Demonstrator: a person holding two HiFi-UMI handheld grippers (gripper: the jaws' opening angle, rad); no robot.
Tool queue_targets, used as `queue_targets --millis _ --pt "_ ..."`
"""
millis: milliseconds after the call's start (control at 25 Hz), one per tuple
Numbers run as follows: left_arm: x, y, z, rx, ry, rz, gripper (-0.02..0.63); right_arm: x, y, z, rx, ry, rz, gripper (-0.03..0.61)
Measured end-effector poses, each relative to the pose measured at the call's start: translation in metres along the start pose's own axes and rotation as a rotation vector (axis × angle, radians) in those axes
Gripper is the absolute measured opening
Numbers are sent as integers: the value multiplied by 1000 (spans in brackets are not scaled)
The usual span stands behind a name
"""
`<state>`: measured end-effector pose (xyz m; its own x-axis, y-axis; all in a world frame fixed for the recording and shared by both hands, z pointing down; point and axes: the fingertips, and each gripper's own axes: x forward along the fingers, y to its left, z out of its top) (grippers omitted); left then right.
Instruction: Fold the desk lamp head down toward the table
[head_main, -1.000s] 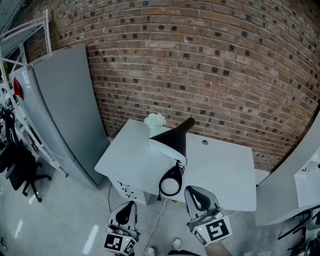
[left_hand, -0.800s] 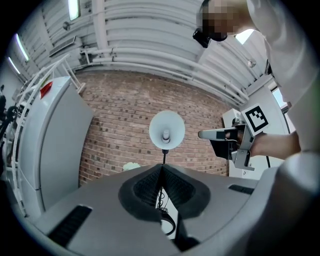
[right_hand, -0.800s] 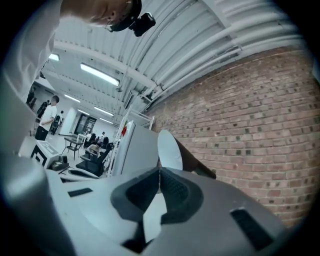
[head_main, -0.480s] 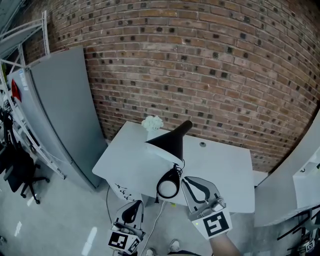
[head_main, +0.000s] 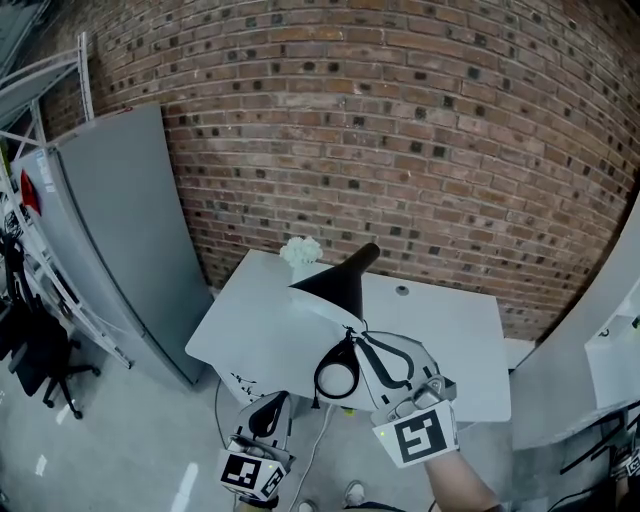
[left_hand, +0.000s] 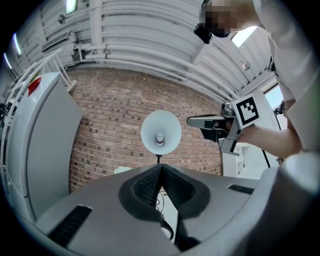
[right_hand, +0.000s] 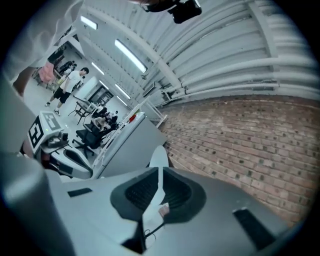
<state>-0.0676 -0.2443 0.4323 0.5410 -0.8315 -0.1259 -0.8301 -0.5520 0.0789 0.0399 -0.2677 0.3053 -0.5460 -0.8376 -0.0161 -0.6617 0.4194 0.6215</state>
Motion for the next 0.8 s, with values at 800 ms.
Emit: queue_targets --millis 800 --pt "14 2 12 21 -5 -37 7 58 -4 14 -348 55 35 157"
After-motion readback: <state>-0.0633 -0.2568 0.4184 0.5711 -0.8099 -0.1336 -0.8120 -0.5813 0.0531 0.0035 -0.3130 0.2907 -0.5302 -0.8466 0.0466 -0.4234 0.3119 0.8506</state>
